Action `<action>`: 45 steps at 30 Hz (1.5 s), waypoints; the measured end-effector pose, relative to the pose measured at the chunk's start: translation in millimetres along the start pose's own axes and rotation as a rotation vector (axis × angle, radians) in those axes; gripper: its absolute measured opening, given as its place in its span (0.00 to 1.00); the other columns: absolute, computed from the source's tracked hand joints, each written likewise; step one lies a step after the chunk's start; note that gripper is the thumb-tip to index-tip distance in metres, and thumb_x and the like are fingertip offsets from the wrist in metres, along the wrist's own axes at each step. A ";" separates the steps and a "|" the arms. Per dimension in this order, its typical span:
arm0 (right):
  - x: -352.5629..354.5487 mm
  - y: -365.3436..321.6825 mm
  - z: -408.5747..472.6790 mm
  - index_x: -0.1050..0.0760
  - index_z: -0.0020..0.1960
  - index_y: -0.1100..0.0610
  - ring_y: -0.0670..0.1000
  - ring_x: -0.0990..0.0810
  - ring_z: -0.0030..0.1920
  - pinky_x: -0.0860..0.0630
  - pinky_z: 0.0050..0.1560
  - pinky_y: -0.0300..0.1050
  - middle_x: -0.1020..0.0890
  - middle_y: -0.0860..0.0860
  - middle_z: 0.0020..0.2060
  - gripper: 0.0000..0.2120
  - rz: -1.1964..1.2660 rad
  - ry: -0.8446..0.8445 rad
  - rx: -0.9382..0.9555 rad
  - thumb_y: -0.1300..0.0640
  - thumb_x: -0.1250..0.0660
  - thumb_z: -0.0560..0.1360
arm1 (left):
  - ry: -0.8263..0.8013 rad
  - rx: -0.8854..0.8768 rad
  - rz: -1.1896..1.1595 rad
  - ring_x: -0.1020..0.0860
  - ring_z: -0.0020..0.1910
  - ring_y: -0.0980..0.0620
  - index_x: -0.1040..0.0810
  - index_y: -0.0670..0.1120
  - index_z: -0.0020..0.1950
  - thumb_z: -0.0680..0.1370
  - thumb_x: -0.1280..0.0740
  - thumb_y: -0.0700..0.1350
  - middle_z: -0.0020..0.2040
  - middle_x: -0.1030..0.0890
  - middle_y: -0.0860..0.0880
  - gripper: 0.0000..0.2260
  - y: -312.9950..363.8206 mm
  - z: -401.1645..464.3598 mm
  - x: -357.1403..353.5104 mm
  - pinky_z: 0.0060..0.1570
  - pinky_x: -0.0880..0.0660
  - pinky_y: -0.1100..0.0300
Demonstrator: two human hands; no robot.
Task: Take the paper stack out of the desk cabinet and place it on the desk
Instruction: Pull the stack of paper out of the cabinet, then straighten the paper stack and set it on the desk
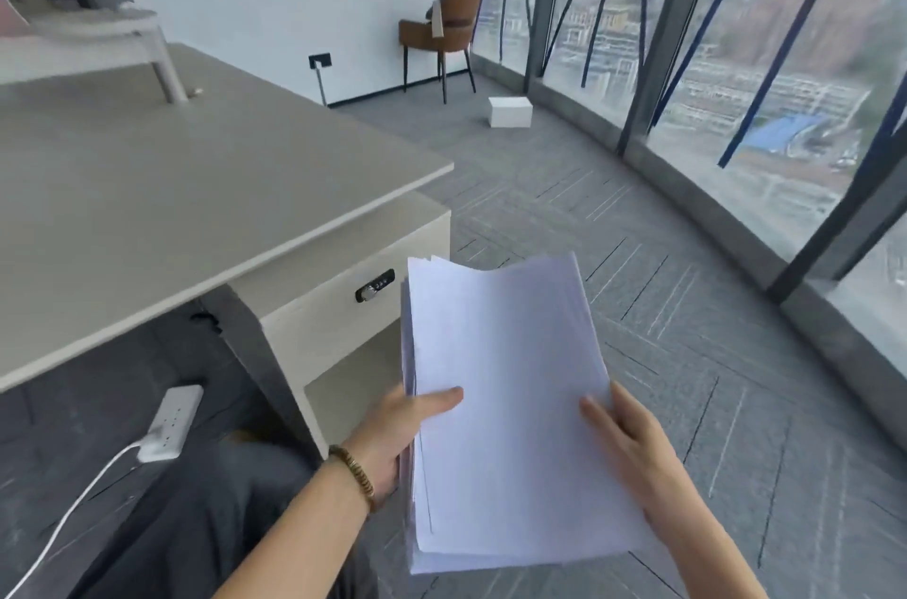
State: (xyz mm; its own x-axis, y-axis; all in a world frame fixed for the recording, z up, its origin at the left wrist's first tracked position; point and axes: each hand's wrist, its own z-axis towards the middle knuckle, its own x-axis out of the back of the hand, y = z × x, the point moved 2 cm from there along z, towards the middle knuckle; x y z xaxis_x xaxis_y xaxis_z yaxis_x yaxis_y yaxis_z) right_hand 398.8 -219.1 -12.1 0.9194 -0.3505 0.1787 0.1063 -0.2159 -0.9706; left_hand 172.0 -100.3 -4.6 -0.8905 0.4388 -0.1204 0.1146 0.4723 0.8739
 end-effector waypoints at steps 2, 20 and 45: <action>2.4 -35.4 -15.6 0.21 0.55 0.55 0.51 0.19 0.44 0.23 0.49 0.54 0.16 0.61 0.52 0.08 0.036 0.012 0.096 0.54 0.37 0.82 | -0.002 -0.100 0.009 0.13 0.48 0.47 0.16 0.43 0.56 0.76 0.28 0.41 0.50 0.12 0.46 0.09 32.4 -26.2 -3.0 0.46 0.18 0.56; -219.7 -311.1 -17.0 0.25 0.58 0.45 0.53 0.18 0.55 0.22 0.57 0.57 0.16 0.44 0.51 0.12 0.065 -0.223 0.664 0.59 0.37 0.80 | 0.453 -0.784 -0.079 0.13 0.46 0.51 0.17 0.46 0.55 0.77 0.31 0.35 0.50 0.12 0.49 0.10 222.8 -219.6 213.5 0.46 0.19 0.56; -430.2 -309.3 48.4 0.25 0.57 0.45 0.50 0.17 0.56 0.20 0.59 0.58 0.16 0.47 0.54 0.12 0.189 -0.402 0.595 0.58 0.29 0.77 | 0.585 -0.760 -0.044 0.14 0.52 0.45 0.15 0.44 0.54 0.64 0.22 0.48 0.52 0.12 0.46 0.20 176.6 -193.8 407.9 0.54 0.19 0.48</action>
State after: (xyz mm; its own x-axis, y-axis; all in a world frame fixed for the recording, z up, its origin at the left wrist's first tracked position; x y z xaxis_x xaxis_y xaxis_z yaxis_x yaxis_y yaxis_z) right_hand -11.2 42.6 203.4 0.9979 0.0531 0.0377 0.0144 0.3855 -0.9226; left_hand -256.4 13.9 191.9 -0.9895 -0.1160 -0.0857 -0.0568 -0.2330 0.9708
